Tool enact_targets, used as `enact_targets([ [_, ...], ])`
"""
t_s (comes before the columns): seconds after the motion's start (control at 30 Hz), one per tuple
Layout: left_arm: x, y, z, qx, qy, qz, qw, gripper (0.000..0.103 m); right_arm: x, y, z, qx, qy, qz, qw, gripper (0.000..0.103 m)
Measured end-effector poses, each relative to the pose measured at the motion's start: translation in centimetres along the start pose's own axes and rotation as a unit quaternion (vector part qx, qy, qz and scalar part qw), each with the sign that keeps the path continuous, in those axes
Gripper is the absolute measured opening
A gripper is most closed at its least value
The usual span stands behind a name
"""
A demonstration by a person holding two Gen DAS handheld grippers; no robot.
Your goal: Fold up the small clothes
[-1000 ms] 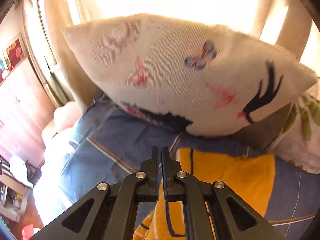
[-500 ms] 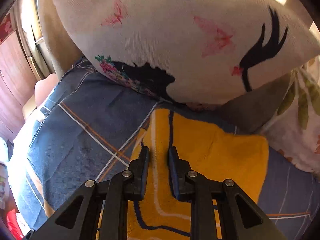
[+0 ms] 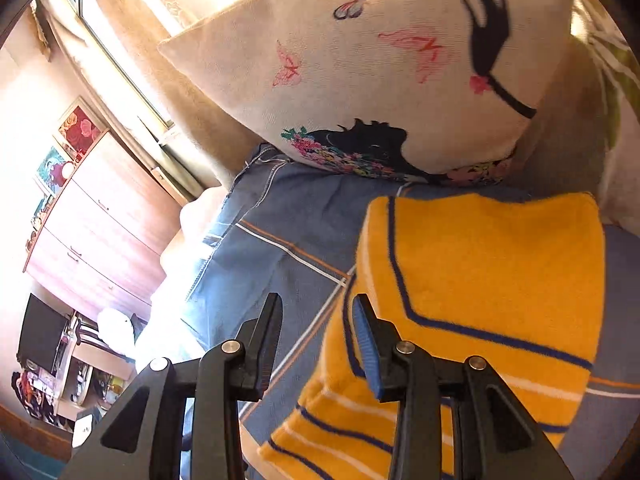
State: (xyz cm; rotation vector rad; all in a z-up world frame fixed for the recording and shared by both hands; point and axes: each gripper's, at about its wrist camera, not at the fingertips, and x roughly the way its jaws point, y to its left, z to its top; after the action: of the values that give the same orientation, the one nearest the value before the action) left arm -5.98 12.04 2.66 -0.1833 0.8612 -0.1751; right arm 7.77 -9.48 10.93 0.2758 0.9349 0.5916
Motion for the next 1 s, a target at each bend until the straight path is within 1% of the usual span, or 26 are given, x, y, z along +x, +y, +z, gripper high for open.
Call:
enact_targets([
  [0.13,0.1,-1.0,-0.2,0.012,0.002,0.002,0.9999,0.058,-0.9,-3.0,-2.5,0.026,0.008,-0.013,1.0,0.041],
  [0.23,0.0,-1.9,-0.4,0.024,0.004,0.01,0.9996,0.058,0.3,-4.4,-3.2,0.061,0.018,0.0,0.998,0.041],
  [0.33,-0.4,-2.7,-0.6,0.037,0.001,0.021,0.9991,0.058,1.4,-4.0,-3.2,0.051,0.023,-0.001,0.998,0.042],
  [0.4,-0.7,-3.0,-0.7,0.043,-0.003,0.032,0.9986,0.058,1.1,-3.2,-3.1,0.039,0.023,0.006,0.999,0.042],
  [0.47,-1.0,-3.3,-0.7,0.047,-0.006,0.039,0.9981,0.06,0.0,-2.6,-3.3,0.03,0.017,0.02,0.999,0.042],
  [0.5,-1.1,-3.4,-0.6,0.048,-0.007,0.041,0.998,0.062,-0.8,-2.4,-3.4,0.023,0.009,0.017,1.0,0.042],
  [0.53,-1.2,-3.5,-0.7,0.05,-0.008,0.042,0.9978,0.062,-1.7,-2.4,-3.7,0.016,0.0,0.012,1.0,0.045],
  [0.57,-1.2,-3.7,-0.7,0.052,-0.008,0.042,0.9977,0.062,-2.7,-2.6,-4.0,0.012,-0.009,0.006,1.0,0.049],
  [0.63,-1.2,-4.0,-0.8,0.058,-0.008,0.042,0.9974,0.062,-4.7,-3.7,-4.6,0.017,-0.026,-0.008,0.999,0.055],
  [0.7,-1.1,-4.4,-0.7,0.061,-0.007,0.04,0.9973,0.062,-6.2,-5.6,-5.2,0.035,-0.038,-0.021,0.998,0.056],
  [0.73,-1.1,-4.4,-0.6,0.06,-0.008,0.036,0.9975,0.063,-7.0,-6.6,-5.5,0.046,-0.042,-0.027,0.998,0.058],
  [0.77,-1.1,-4.4,-0.5,0.055,-0.009,0.027,0.9981,0.063,-7.6,-7.8,-5.7,0.059,-0.045,-0.034,0.997,0.062],
  [0.8,-1.1,-4.2,-0.1,0.048,-0.008,0.015,0.9987,0.062,-7.9,-9.1,-5.7,0.074,-0.047,-0.038,0.995,0.063],
  [0.9,-1.2,-3.3,1.8,0.013,-0.011,-0.036,0.9992,0.064,-8.5,-12.8,-6.2,0.133,-0.054,-0.033,0.989,0.064],
  [1.0,-0.6,-2.2,4.7,-0.028,-0.017,-0.102,0.9943,0.075,-8.0,-15.4,-6.3,0.175,-0.054,-0.007,0.983,0.065],
])
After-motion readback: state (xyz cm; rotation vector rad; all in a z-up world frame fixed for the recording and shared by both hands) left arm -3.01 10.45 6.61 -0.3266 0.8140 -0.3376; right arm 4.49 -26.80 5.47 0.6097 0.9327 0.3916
